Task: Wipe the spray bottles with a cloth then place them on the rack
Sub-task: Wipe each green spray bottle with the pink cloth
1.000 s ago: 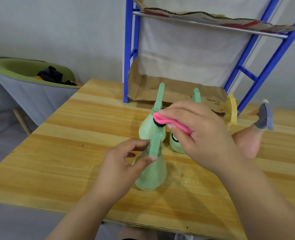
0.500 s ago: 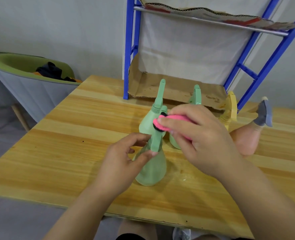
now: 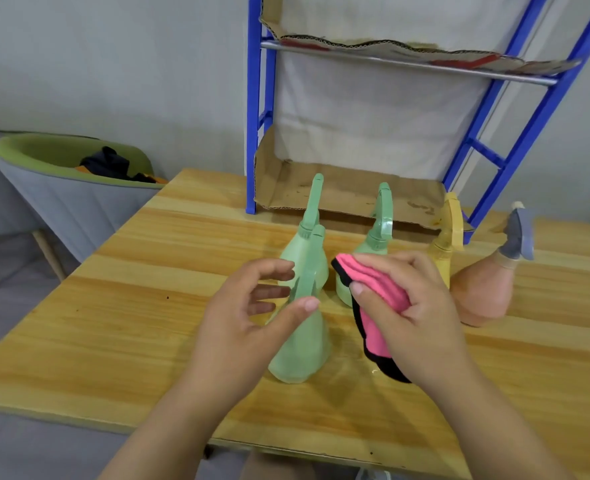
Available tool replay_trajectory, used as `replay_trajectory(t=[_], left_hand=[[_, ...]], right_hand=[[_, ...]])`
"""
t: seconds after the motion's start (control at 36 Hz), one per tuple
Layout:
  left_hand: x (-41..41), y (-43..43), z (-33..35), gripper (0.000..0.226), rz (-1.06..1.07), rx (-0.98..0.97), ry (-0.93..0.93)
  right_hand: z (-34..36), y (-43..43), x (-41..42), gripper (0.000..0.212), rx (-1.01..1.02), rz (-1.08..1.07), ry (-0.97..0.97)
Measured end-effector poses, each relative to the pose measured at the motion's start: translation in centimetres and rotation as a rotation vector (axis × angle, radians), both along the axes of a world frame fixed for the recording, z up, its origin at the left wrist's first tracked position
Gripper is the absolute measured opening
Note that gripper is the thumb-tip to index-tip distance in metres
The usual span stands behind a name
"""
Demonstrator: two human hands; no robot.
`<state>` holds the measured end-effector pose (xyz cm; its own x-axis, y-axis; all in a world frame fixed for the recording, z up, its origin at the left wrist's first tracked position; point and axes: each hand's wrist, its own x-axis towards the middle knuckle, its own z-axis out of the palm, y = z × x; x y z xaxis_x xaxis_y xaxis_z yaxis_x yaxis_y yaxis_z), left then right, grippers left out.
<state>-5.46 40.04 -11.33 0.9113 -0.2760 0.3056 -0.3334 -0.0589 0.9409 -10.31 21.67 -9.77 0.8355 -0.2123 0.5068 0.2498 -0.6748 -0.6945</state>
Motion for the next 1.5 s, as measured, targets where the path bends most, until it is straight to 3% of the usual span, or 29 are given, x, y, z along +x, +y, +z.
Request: replay_trajectory(t=[0.17,0.31,0.44,0.83,0.92,1.06,1.25,1.36,1.5], left_hand=[[0.0,0.2,0.5,0.023,-0.044,-0.089,0.043],[0.0,0.5,0.5,0.028,-0.056,-0.126,0.061],[0.2,0.7,0.3,0.023,-0.053,-0.132,0.074],[-0.2,0.1,0.1,0.021,-0.076,-0.21,0.101],[-0.2,-0.1,0.1,0.028,-0.084,-0.216,0.092],[-0.1,-0.2,0.1,0.028,-0.076,-0.203,0.083],[-0.2,-0.5,0.2,0.024,-0.067,-0.203,0.092],[-0.2,-0.4,0.3,0.024,-0.062,-0.188,0.086],[-0.4,-1.3,0.8,0.02,-0.015,-0.111,0.039]], right_hand=[[-0.5,0.2,-0.4,0.037,0.116,-0.012,-0.053],[-0.2,1.1,0.1,0.038,0.195,-0.055,-0.152],[-1.1,2.5,1.2,0.035,0.133,-0.073,-0.188],[-4.0,3.6,0.8,0.015,-0.108,0.162,-0.414],[-3.6,3.1,1.2,0.013,-0.052,0.146,-0.42],[-2.0,2.5,1.8,0.027,0.253,0.026,-0.297],[-3.6,2.8,1.2,0.022,0.128,0.207,-0.331],[-3.7,2.4,1.1,0.019,0.017,0.172,-0.377],[-3.2,1.7,1.4,0.025,0.112,0.081,-0.358]])
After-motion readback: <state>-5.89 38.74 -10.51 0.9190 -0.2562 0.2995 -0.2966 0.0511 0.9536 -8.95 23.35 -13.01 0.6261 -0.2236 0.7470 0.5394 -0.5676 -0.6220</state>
